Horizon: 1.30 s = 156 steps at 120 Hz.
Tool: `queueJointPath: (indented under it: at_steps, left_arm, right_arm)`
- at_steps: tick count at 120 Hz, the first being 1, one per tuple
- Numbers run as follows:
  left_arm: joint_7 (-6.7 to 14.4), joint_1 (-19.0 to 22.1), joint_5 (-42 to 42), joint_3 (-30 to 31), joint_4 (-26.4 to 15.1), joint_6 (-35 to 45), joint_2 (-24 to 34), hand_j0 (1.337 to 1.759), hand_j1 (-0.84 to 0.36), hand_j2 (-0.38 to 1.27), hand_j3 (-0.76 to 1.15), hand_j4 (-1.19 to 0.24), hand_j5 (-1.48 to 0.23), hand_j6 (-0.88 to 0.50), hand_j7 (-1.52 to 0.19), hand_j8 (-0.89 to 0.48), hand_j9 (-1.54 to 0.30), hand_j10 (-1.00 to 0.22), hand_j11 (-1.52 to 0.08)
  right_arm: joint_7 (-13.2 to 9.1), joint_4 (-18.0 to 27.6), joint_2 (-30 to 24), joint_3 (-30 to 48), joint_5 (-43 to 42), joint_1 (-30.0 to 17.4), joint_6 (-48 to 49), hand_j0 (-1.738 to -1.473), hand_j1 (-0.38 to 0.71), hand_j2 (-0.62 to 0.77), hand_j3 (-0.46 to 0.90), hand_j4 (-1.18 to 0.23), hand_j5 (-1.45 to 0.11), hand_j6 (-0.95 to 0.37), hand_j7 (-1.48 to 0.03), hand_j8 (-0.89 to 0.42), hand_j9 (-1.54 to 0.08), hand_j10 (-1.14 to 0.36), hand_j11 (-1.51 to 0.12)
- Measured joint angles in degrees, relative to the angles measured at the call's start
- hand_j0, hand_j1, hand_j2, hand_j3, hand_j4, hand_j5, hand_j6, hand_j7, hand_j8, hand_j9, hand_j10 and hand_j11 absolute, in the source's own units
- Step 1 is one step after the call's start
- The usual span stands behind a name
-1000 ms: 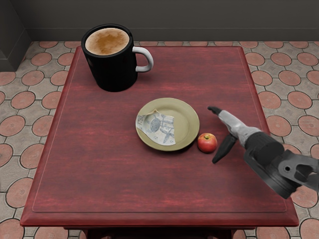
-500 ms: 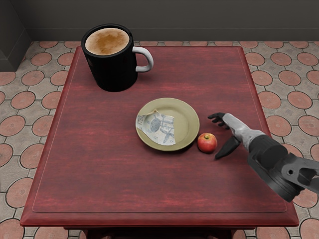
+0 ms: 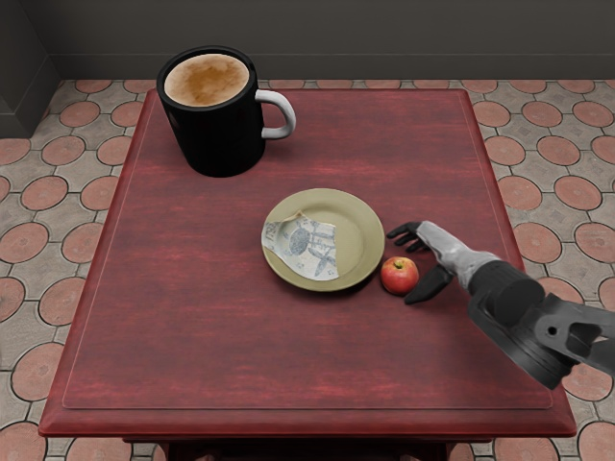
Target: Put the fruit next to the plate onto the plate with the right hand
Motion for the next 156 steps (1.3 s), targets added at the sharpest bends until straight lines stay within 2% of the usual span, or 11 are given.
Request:
queueJointPath:
  at_steps: [39, 70, 71, 74, 122, 130, 132, 136, 139, 148, 156]
  left_arm:
    - [0.0, 0.0, 0.0, 0.0, 0.0, 0.0, 0.0, 1.658, 0.35, 0.0, 0.0, 0.0, 0.0, 0.0, 0.0, 0.0, 0.0, 0.0, 0.0]
    - [0.0, 0.0, 0.0, 0.0, 0.0, 0.0, 0.0, 1.658, 0.35, 0.0, 0.0, 0.0, 0.0, 0.0, 0.0, 0.0, 0.0, 0.0, 0.0]
    - [0.0, 0.0, 0.0, 0.0, 0.0, 0.0, 0.0, 1.658, 0.35, 0.0, 0.0, 0.0, 0.0, 0.0, 0.0, 0.0, 0.0, 0.0, 0.0]
    - [0.0, 0.0, 0.0, 0.0, 0.0, 0.0, 0.0, 1.658, 0.35, 0.0, 0.0, 0.0, 0.0, 0.0, 0.0, 0.0, 0.0, 0.0, 0.0]
    - [0.0, 0.0, 0.0, 0.0, 0.0, 0.0, 0.0, 1.658, 0.35, 0.0, 0.0, 0.0, 0.0, 0.0, 0.0, 0.0, 0.0, 0.0, 0.0]
    - [0.0, 0.0, 0.0, 0.1, 0.0, 0.0, 0.0, 1.658, 0.35, 0.0, 0.0, 0.0, 0.0, 0.0, 0.0, 0.0, 0.0, 0.0, 0.0]
    - [0.0, 0.0, 0.0, 0.1, 0.0, 0.0, 0.0, 1.658, 0.35, 0.0, 0.0, 0.0, 0.0, 0.0, 0.0, 0.0, 0.0, 0.0, 0.0]
    - [0.0, 0.0, 0.0, 0.1, 0.0, 0.0, 0.0, 1.658, 0.35, 0.0, 0.0, 0.0, 0.0, 0.0, 0.0, 0.0, 0.0, 0.0, 0.0]
    - [0.0, 0.0, 0.0, 0.1, 0.0, 0.0, 0.0, 1.658, 0.35, 0.0, 0.0, 0.0, 0.0, 0.0, 0.0, 0.0, 0.0, 0.0, 0.0]
    - [0.0, -0.1, 0.0, 0.1, 0.0, 0.0, 0.0, 1.658, 0.35, 0.0, 0.0, 0.0, 0.0, 0.0, 0.0, 0.0, 0.0, 0.0, 0.0]
    - [0.0, -0.3, 0.0, 0.1, 0.0, 0.0, 0.0, 1.658, 0.35, 0.0, 0.0, 0.0, 0.0, 0.0, 0.0, 0.0, 0.0, 0.0, 0.0]
  right_arm:
    - [0.0, 0.0, 0.9, 0.0, -2.4, -0.9, -1.4, -1.658, 0.11, -0.06, 0.0, -0.5, -0.18, -0.39, -0.51, -0.39, -0.5, -0.17, -0.46]
    - [0.4, 0.1, 0.7, 0.0, -3.7, -1.7, -1.3, -1.657, 0.2, -0.06, 0.0, -0.51, -0.48, -0.47, -0.61, -0.48, -0.6, -0.1, -0.58]
    - [0.5, 0.1, 0.7, 0.0, -3.7, -1.7, -1.2, -1.657, 0.2, -0.06, 0.0, -0.49, -0.52, -0.47, -0.62, -0.48, -0.61, -0.21, -0.37]
    - [0.4, 0.1, 0.7, 0.0, -3.8, -1.7, -1.2, -1.657, 0.21, -0.06, 0.0, -0.5, -0.49, -0.47, -0.63, -0.48, -0.61, -0.07, -0.66]
    - [0.6, 0.1, 0.5, 0.1, -4.2, -1.7, -0.4, -1.653, 0.26, 0.08, 0.0, -0.58, -0.72, -0.4, -0.8, -0.42, -0.79, -0.06, -0.66]
    - [0.7, 0.1, 0.2, 0.1, -4.4, -1.7, -0.2, -1.653, 0.27, 0.13, 0.0, -0.6, -0.75, -0.41, -0.82, -0.44, -0.81, -0.12, -0.69]
    - [0.8, 0.1, 0.1, 0.1, -4.4, -1.7, -0.1, -1.653, 0.27, 0.14, 0.0, -0.6, -0.76, -0.42, -0.82, -0.44, -0.82, -0.21, -0.48]
    - [0.8, 0.1, -0.2, 0.1, -4.5, -1.7, -0.1, -1.653, 0.27, 0.17, 0.0, -0.61, -0.77, -0.43, -0.83, -0.46, -0.82, -0.17, -0.69]
    - [0.9, 0.1, -0.3, 0.1, -4.5, -1.7, 0.0, -1.653, 0.27, 0.18, 0.0, -0.62, -0.78, -0.44, -0.84, -0.46, -0.83, -0.28, -0.48]
    - [0.9, 0.1, -0.8, 0.2, -4.5, -1.7, 0.0, -1.654, 0.27, 0.22, 0.0, -0.64, -0.79, -0.46, -0.85, -0.48, -0.83, -0.26, -0.67]
    - [1.0, 0.1, -1.2, 0.3, -4.4, -1.7, 0.2, -1.654, 0.27, 0.25, 0.0, -0.65, -0.81, -0.47, -0.86, -0.49, -0.84, -0.41, -0.38]
